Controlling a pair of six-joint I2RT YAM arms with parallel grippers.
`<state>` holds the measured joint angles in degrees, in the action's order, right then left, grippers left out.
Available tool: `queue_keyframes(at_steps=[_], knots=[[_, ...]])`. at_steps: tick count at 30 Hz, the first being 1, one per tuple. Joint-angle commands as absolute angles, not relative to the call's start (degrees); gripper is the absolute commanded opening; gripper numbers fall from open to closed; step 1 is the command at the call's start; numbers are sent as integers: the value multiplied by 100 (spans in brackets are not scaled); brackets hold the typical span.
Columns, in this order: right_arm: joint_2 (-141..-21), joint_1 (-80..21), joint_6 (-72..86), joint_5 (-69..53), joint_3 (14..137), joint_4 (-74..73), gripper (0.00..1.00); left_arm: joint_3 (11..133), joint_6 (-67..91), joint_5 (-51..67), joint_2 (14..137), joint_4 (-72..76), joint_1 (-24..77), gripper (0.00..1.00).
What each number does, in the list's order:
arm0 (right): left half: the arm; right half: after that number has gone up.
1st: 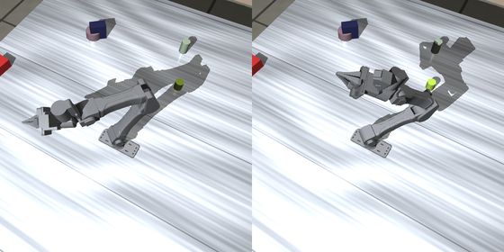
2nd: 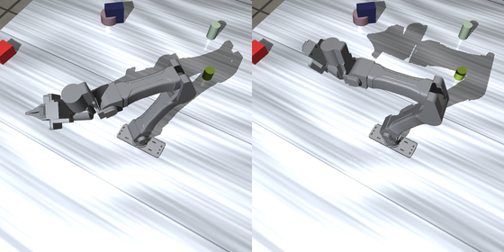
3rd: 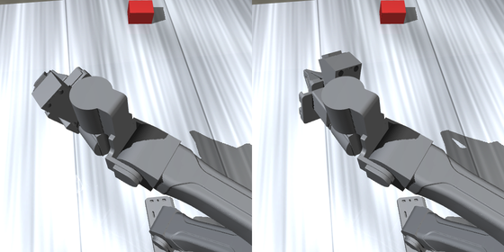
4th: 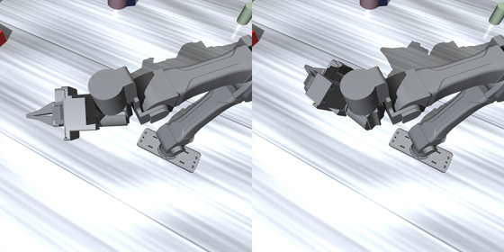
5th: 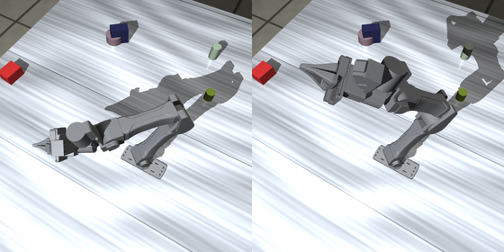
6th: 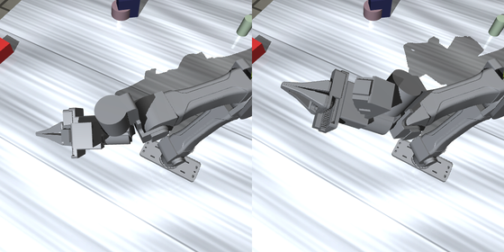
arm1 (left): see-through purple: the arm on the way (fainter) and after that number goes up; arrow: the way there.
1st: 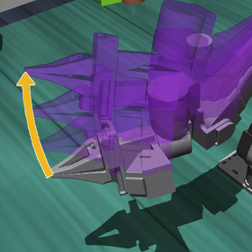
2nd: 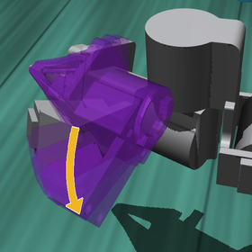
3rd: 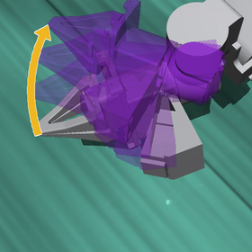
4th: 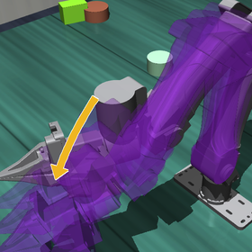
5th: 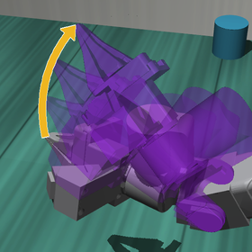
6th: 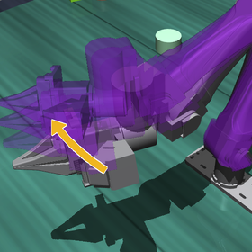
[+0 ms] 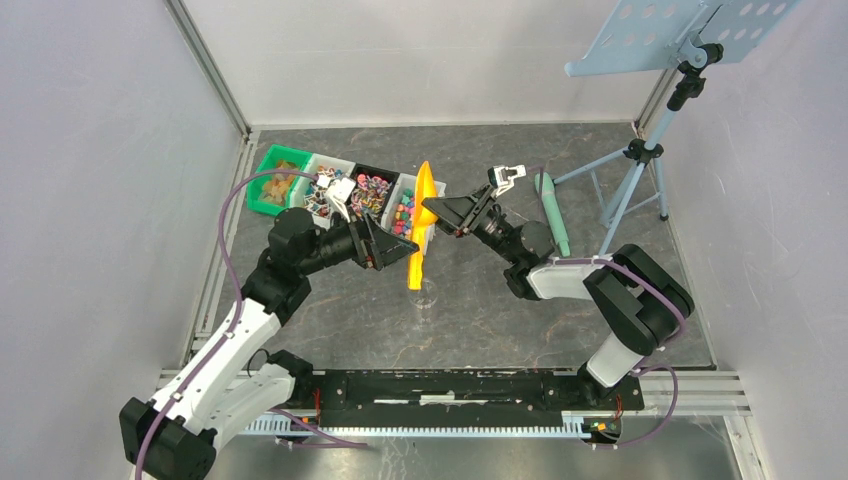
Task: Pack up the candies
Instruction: Pick up the spatula from the center of the board.
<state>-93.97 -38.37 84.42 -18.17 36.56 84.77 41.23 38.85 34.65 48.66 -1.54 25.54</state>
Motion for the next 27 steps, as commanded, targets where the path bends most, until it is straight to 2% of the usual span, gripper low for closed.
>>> queue_keyframes(at_steps=[1,5,8,11,14,16,23,27], knots=[[-9526,-3863,8388,-1541,4026,10209,61,4002,4284,3631,4990,367,2585,92],[-9514,-3863,8367,-1375,3914,10289,61,4041,4532,3744,5303,683,2644,88],[-9472,-3866,8338,-1359,3855,10261,61,4074,4565,3772,5449,756,2721,81],[-9455,-3868,8365,-1349,3783,10307,61,3927,4749,3701,5452,1087,2751,69],[-9424,-3867,8376,-1357,3719,10319,62,3781,4894,3650,5414,1308,2755,50],[-9363,-3868,8339,-1449,3700,10151,65,3725,4883,3599,5368,1301,2752,37],[-8942,-3722,7900,-1974,3471,9176,83,4066,3763,3366,5211,56,2751,19],[-8707,-3370,7787,-2379,3419,8600,96,4633,2698,3141,5235,-1293,2756,3]])
